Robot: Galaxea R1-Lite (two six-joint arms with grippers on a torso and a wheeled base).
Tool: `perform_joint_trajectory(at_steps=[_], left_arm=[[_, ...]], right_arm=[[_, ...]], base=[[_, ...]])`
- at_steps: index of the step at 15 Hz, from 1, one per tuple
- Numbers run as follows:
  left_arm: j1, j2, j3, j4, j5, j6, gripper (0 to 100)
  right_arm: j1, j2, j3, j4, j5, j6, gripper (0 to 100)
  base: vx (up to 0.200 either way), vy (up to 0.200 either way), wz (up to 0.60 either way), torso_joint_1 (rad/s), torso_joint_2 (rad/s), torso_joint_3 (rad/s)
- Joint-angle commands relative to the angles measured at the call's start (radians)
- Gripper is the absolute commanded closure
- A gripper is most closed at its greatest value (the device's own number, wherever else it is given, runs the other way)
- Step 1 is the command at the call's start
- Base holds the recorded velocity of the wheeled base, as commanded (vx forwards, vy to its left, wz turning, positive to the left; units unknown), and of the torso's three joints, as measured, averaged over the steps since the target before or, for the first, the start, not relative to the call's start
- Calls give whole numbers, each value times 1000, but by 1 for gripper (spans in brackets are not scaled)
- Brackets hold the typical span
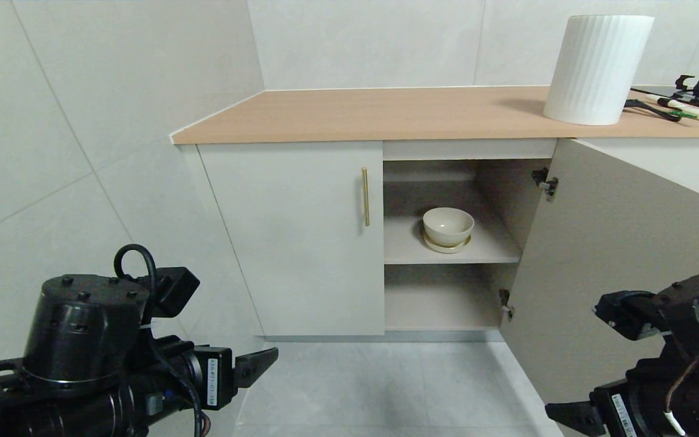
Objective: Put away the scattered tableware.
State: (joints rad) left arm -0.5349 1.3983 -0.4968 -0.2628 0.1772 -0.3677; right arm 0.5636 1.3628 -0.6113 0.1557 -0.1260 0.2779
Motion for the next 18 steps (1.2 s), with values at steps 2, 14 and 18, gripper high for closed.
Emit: perform_joint_trajectory(at_steps=[2, 14, 18], left_arm=[[0, -1, 6, -1, 1, 4, 0], [0, -1, 6, -1, -1, 3, 0], [0, 1, 6, -3, -1, 3, 0]], right_arm=[[-1, -67, -28, 97, 0, -25, 0], [-10, -220, -160, 512, -7, -124, 0], [-179, -211, -229, 562, -106, -126, 0]], base=[[0, -200, 0, 7, 0, -5], [0, -117, 0, 1, 2, 3], [0, 0, 0, 0, 0, 0]])
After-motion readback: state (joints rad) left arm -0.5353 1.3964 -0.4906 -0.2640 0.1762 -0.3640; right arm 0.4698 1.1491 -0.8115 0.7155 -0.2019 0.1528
